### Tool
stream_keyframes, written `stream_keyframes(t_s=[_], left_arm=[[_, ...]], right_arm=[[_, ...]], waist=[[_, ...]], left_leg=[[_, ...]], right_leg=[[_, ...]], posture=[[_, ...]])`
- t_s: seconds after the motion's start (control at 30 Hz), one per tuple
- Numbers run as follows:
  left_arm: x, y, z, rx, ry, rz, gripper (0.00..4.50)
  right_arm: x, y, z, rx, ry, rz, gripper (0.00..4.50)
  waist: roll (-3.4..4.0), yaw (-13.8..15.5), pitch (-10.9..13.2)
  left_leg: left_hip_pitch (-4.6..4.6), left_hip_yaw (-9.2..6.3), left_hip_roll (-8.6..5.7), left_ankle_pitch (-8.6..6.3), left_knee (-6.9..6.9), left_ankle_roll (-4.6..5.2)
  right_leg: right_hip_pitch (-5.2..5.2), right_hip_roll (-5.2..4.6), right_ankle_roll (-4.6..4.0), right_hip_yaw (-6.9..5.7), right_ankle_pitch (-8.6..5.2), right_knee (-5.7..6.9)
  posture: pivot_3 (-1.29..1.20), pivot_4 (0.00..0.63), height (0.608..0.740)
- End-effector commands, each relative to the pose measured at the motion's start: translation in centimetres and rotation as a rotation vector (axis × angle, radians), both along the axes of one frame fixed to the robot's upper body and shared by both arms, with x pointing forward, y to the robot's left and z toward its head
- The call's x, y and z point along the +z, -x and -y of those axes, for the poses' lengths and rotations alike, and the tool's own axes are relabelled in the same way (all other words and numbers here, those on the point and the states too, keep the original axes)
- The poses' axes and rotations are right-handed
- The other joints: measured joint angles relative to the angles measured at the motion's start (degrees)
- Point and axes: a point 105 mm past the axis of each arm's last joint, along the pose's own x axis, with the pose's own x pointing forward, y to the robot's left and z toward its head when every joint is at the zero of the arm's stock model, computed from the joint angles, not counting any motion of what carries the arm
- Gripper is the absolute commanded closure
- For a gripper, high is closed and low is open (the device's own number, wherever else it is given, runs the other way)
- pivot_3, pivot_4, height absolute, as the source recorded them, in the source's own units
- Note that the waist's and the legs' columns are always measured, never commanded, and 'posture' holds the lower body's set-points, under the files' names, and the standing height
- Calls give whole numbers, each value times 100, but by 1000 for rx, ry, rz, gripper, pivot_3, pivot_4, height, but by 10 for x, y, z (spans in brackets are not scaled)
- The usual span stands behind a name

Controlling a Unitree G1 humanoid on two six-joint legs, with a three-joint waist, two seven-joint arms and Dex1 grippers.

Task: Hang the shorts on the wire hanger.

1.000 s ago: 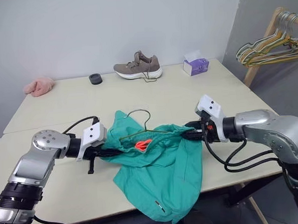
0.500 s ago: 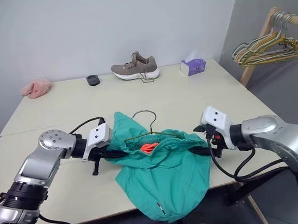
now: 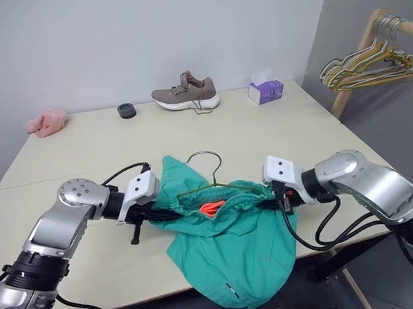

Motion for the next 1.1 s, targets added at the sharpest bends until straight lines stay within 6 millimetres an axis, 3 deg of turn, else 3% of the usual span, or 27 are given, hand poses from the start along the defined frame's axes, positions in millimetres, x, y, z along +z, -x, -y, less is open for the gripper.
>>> stream_keyframes(t_s=[0.03,0.1,0.2,0.53,0.73,0.77,0.87,1.1], left_arm=[[13,-3,1,13,31,46,4500],[13,-12,-3,82,52,38,4500],[14,-27,-14,178,62,66,3809],[37,-63,-54,459,202,190,917],[27,-58,-75,546,197,179,917],[27,-58,-75,551,202,170,747],[27,-53,-55,462,229,127,88],[51,-31,26,158,356,46,41]], right_arm=[[14,-1,-4,38,-17,40,4472],[15,-1,-3,38,-18,39,4472],[16,-1,2,17,-21,30,4500],[7,-1,27,-171,-69,-57,4500],[-9,-3,57,-446,-155,-124,4500],[-10,-4,61,-490,-172,-130,4500],[-9,-3,76,-626,-243,-144,4500],[-11,-2,135,-1037,-309,-128,4500]], waist=[[0,3,0],[0,7,0],[-1,29,0],[-7,40,-4],[-10,38,-6],[-10,36,-6],[-12,27,-7],[-18,64,-11]], left_leg=[[0,-1,0,0,0,0],[1,-1,0,0,0,0],[1,-2,0,0,2,0],[-2,-8,0,0,2,-1],[-2,-6,-1,0,2,-1],[-2,-5,-1,0,2,-1],[-2,-5,-1,0,3,-1],[-3,0,-9,0,10,-1]], right_leg=[[0,0,0,-1,0,0],[1,0,0,-1,0,0],[1,0,0,-2,0,1],[1,-1,-1,-6,1,0],[1,-2,-12,-3,8,1],[1,-3,-12,-2,8,1],[1,-2,-5,-3,4,4],[9,-7,1,3,4,2]], posture=[[-232,0,740],[-232,0,740],[-237,0,740],[-258,0,740],[-271,0,740],[-271,0,740],[-285,0,740],[-350,0,740]])
